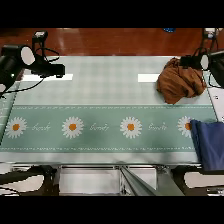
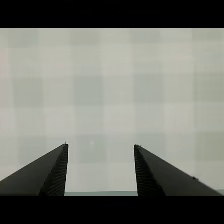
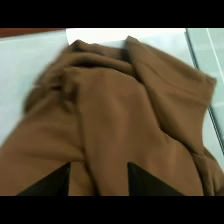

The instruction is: Fold the shirts.

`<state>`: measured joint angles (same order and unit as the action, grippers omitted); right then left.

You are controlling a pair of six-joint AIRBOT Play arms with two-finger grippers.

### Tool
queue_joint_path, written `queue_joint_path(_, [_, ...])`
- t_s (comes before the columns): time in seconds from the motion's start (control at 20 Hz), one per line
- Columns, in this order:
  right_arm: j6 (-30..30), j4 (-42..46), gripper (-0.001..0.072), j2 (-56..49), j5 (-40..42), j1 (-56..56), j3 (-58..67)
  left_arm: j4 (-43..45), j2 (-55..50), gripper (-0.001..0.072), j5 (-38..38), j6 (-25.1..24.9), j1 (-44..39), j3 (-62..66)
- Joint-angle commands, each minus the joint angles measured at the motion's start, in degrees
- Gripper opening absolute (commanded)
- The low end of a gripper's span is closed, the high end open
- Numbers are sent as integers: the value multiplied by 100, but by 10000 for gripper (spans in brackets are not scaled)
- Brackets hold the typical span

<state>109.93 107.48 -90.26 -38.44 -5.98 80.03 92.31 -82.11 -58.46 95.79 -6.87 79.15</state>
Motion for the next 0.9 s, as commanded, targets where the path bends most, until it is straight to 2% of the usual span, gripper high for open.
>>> queue_joint_path(0.0, [-459, -1377, 404, -732, -28, -776, 254, 70, -37, 507, -9, 11, 151, 0])
queue_joint_path(0.1, [-920, -2044, 404, -1143, -389, -931, 450, 68, -90, 507, -26, -9, 103, -2])
queue_joint_path(0.2, [-1123, -2162, 404, -1405, -625, -901, 496, 74, -111, 507, -214, -72, 24, 2])
queue_joint_path(0.3, [-1276, -2249, 404, -1556, -848, -800, 496, 74, 28, 507, -448, 503, 160, 15])
queue_joint_path(0.4, [-1322, -2247, 390, -1593, -1193, -691, 496, 72, 278, 507, -809, 699, 452, 15])
queue_joint_path(0.45, [-1340, -2258, 271, -1593, -1314, -651, 496, 72, 428, 507, -1106, 693, 590, -2])
queue_joint_path(0.5, [-1550, -2400, 55, -1569, -1443, -599, 503, 70, 603, 507, -1320, 693, 680, -87])
queue_joint_path(0.55, [-1886, -2704, 24, -1508, -1510, -575, 503, 70, 852, 507, -1416, 667, 708, -297])
queue_joint_path(0.65, [-2529, -3453, 23, -1196, -1558, -531, 612, -66, 1475, 507, -1366, 671, 645, -1016])
queue_joint_path(0.85, [-3021, -4033, 23, -153, -1563, -339, 1309, -949, 3126, 507, -713, 675, 492, -2892])
